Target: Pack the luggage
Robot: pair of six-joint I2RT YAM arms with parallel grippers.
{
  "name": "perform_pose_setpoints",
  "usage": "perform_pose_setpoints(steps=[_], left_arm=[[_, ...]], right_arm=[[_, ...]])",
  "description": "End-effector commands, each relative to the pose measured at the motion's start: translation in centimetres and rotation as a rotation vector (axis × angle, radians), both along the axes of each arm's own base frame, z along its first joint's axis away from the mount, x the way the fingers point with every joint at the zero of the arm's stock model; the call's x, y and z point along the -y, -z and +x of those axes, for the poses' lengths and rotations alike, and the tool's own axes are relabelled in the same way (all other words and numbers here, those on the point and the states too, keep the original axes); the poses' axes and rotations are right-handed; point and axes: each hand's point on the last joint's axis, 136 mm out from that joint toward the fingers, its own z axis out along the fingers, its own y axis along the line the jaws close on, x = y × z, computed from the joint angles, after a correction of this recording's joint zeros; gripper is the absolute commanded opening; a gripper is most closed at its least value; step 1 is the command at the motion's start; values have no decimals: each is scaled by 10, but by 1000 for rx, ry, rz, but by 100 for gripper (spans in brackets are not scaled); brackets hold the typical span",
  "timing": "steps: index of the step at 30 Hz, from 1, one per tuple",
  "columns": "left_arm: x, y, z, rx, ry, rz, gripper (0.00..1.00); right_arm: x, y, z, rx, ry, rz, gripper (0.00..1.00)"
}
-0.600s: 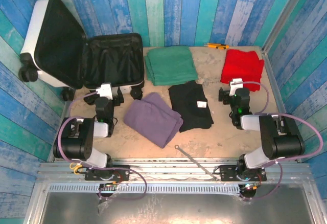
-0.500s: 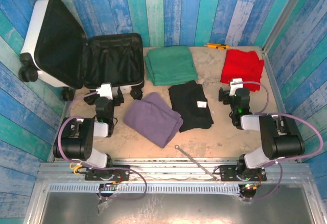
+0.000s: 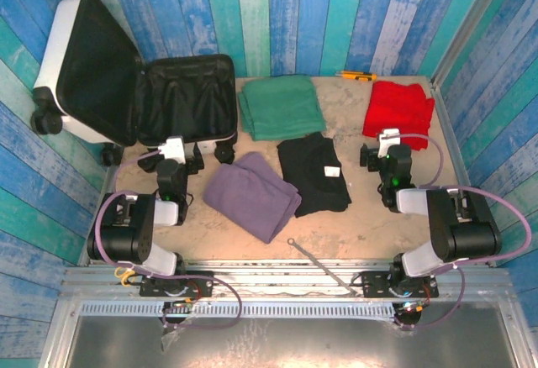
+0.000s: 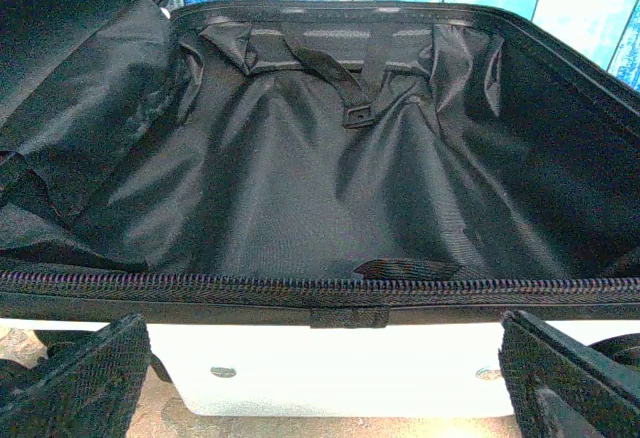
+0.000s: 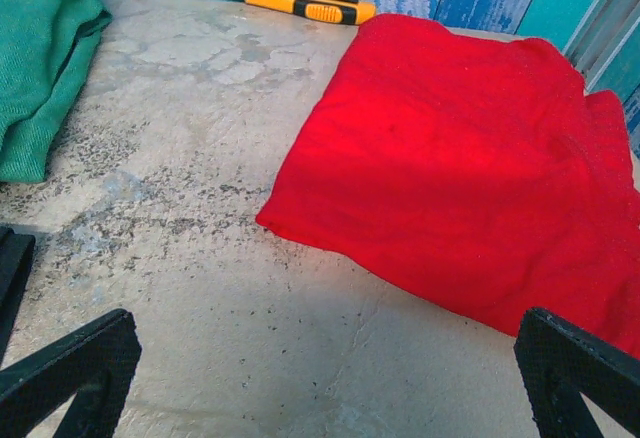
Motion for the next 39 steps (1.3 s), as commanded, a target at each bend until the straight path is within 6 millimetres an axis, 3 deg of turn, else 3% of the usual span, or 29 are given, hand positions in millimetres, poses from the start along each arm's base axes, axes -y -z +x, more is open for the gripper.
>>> perform_pose_setpoints(steps=[1,6,9,15,16,19,23,28,34,39], left_arm=[[1,-3,5,4,7,8,93],[-2,-6,8,-7,-26,10,94],[-5,-19,17,-60,-80,27,99],[-4,-73,17,-113,-217,-30,100],[1,-91,14,-106,-222,-45,99],[27,-100,11,-185,-131,-148,98],[66,-82,-17,-290,-4,-396,96],[109,-56,-69,-402,40,-528,97],[150,-3,-122,-557,42,-700,97],[168,9,-156,-611,35,-746,94]], right_arm=[[0,-3,3,7,-2,13,100],[0,-4,2,13,-3,13,100],[1,-12,4,3,8,9,100],[10,-31,-10,-78,93,77,100],[10,-35,-13,-110,103,105,100],[-1,-46,-24,-187,79,190,98],[-34,-78,-48,-211,-67,353,96],[-71,-115,-84,-222,-250,521,94],[-118,-127,-120,-340,-448,677,92],[-158,-116,-160,-509,-545,676,100]])
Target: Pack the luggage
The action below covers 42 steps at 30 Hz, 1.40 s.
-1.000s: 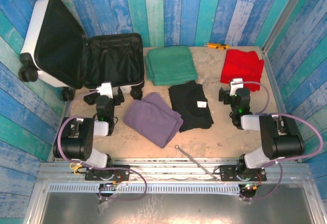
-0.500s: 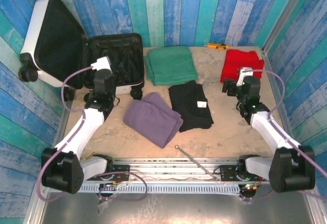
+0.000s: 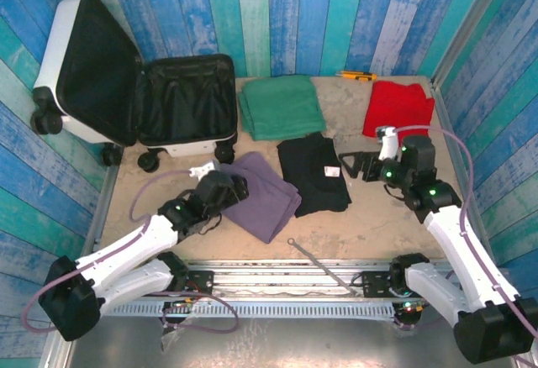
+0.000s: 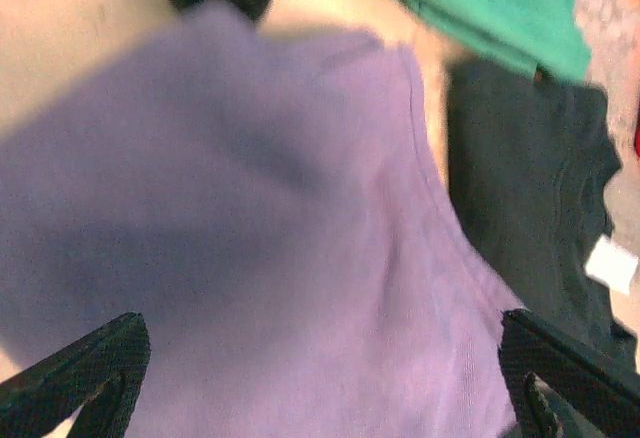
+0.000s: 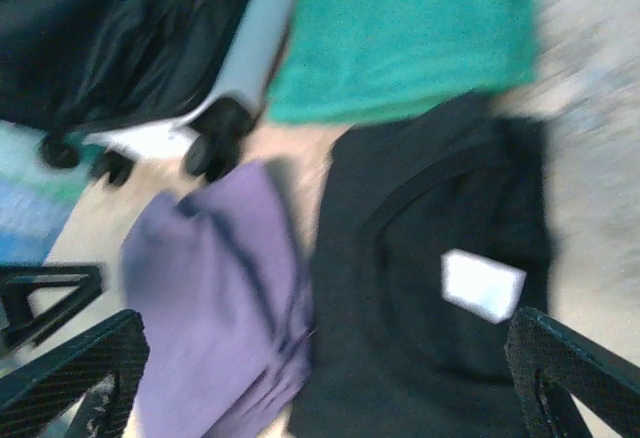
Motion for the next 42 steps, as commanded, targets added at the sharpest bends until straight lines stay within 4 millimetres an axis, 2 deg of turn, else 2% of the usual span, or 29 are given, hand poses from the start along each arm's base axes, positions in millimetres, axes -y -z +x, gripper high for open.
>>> perform_pose_setpoints(steps=[1,8,13,16,19,22,27,31,34,40,42], left_arm=[[-1,-2,-17,-38,-104,-85,94],[2,9,-36,-73,-92,-138,97],[-18,26,-47,-109,-125,-74,98],[-36,32,-53,-119,-162,-24,95],[-43,36,-56,-111,-175,-24,94],[-41,40,-57,-98,-165,-63,94],[-31,59,-63,-133,-157,-177,94],[-21,69,-65,-150,-169,-293,94],[-17,73,-65,-158,-184,-357,94],[-19,67,-63,-140,-211,-401,94],[-20,63,-62,-124,-221,-424,94]], right_arm=[[-30,10,-40,-161,-120,47,100],[-66,52,-93,-336,-195,60,99],[-92,82,-120,-412,-213,84,97],[-101,96,-128,-435,-202,79,96],[-113,110,-130,-464,-199,107,95],[-125,120,-131,-486,-215,101,94],[-145,133,-132,-504,-243,69,92],[-159,137,-134,-481,-287,-55,89],[-162,130,-131,-414,-329,-236,89],[-171,98,-106,-259,-395,-449,85],[-177,90,-92,-225,-401,-498,79]])
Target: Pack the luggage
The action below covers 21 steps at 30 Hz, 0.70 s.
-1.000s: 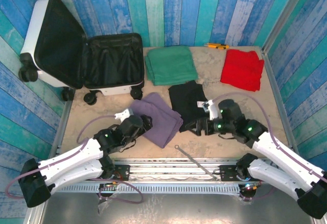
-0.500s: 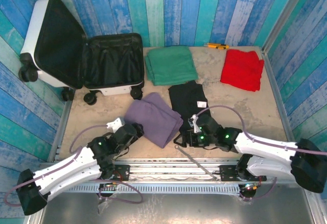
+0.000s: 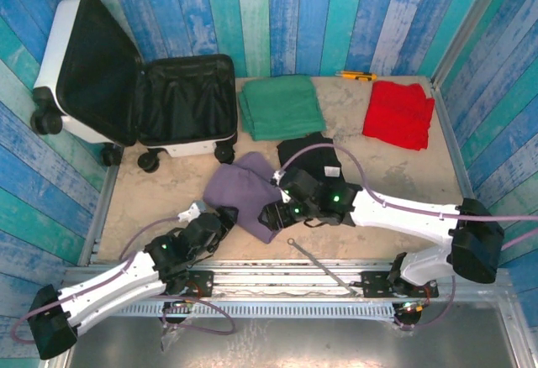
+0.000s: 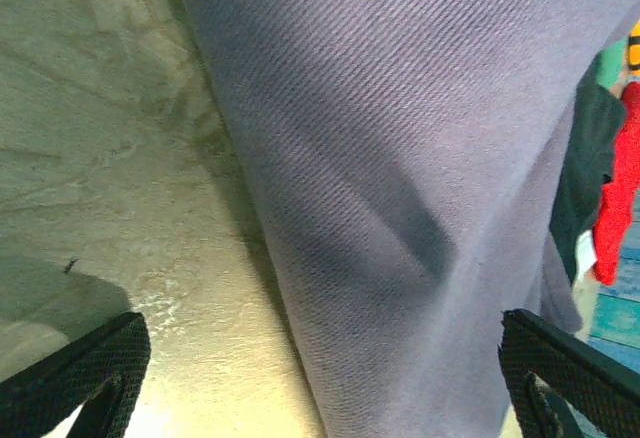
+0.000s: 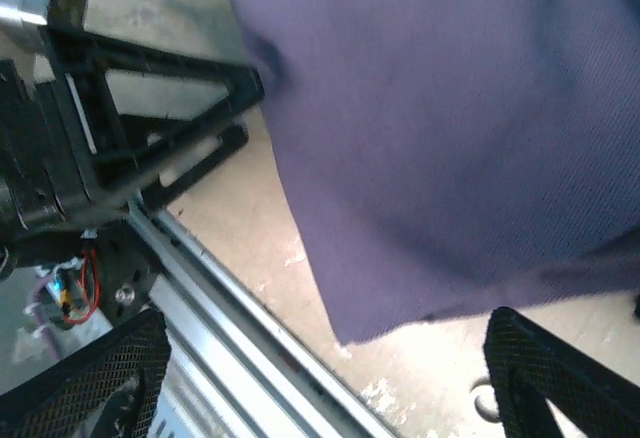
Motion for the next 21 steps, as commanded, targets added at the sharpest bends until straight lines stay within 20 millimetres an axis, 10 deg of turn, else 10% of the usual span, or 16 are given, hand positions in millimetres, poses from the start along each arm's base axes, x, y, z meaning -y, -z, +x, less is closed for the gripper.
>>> perform_pose_setpoints(steps=[1,8,13,21], left_arm=[[-2,-5,1,11,-40,-48,94],[-23,-19,0,55,-127,-106,94],[-30,-14,-5,61,-134,-126,94],[-30,-3,-8,48,-116,-95,94]], right_arm=[[17,10,17,84,-65,-205,75],[-14,19,68,58,-122,-194,61],[-27,40,88,56,-241,-278,83],[-37,34,129,7,-348,-119,89]])
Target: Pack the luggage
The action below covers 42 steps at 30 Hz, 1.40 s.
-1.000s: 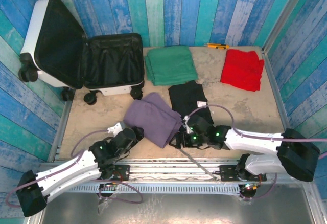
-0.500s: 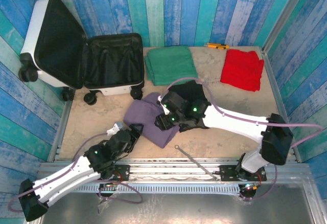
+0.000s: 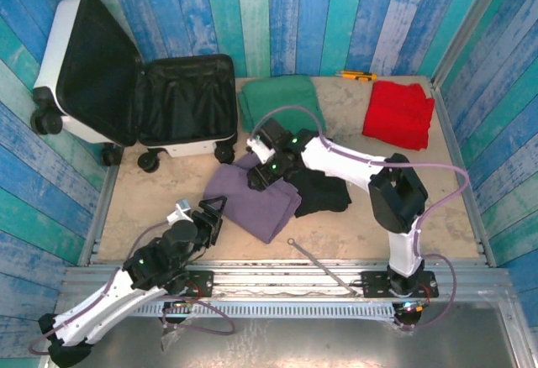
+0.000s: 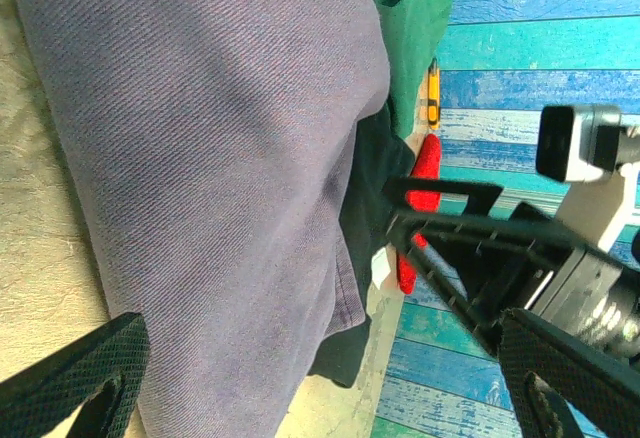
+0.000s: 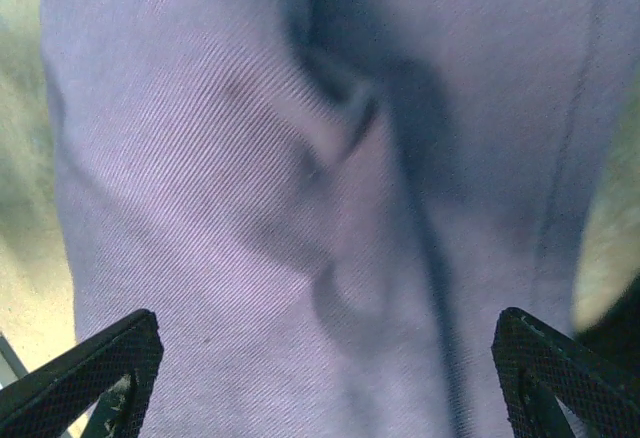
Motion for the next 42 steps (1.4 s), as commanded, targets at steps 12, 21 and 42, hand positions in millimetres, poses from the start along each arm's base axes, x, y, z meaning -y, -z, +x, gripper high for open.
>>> perform_pose_setpoints(steps=[12,21,42], left_arm=[[-20,69,-13,-150,-9,210,94],[-20,75,-13,-155,-6,222,94],[-32,86,-14,-162,-24,308,94]], right_arm=[[-27,27,-6,-183,-183,137,86],[-30,55,5,-177,-181,78,86],[-54,13,-15,-148,-207,103,1]])
